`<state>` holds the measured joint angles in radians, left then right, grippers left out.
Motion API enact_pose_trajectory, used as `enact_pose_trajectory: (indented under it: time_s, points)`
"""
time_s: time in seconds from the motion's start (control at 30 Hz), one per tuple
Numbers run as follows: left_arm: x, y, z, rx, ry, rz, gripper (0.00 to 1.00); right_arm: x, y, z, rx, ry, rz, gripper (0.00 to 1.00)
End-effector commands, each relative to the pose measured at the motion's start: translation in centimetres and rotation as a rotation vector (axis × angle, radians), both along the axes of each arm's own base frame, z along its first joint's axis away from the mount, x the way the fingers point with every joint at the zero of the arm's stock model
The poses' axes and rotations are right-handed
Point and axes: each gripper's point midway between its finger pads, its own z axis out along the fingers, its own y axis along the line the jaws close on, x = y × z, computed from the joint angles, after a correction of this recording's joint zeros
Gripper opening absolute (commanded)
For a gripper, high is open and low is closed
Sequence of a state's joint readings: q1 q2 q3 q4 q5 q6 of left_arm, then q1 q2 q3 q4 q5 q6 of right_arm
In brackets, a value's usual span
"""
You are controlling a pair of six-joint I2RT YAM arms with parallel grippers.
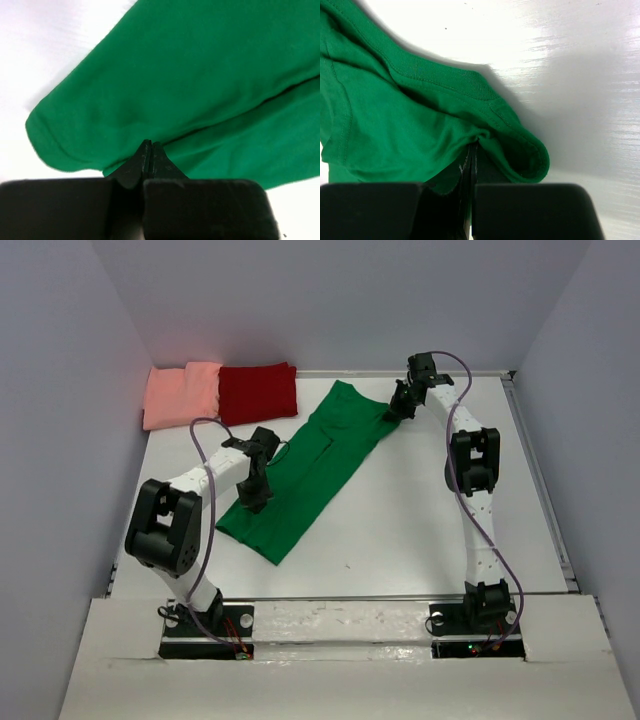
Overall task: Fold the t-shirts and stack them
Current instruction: Fold the tshirt
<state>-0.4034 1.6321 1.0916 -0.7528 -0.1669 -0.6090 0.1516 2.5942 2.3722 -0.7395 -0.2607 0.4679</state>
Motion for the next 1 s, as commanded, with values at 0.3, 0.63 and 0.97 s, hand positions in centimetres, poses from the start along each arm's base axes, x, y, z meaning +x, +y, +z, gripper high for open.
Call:
enact_pose_trajectory:
  time_s: [0.3,0.63,0.97]
  points:
    - [1.3,0.0,-2.3,0.039,0.052,-0.049,0.0,0.1,0.1,0.7,-0.013,-0.034,0.031,0.0]
    - [-1.3,-0.5,-4.4,-0.015,0.138,-0.057,0.0,1.1,-0.7,0.9,-0.004,-0.055,0.027,0.0]
    - [-6.6,-1.6,-6.0,-0.034,0.224,-0.113,0.0,2.7,0.4,1.6,0.055,-0.114,0.036,0.0]
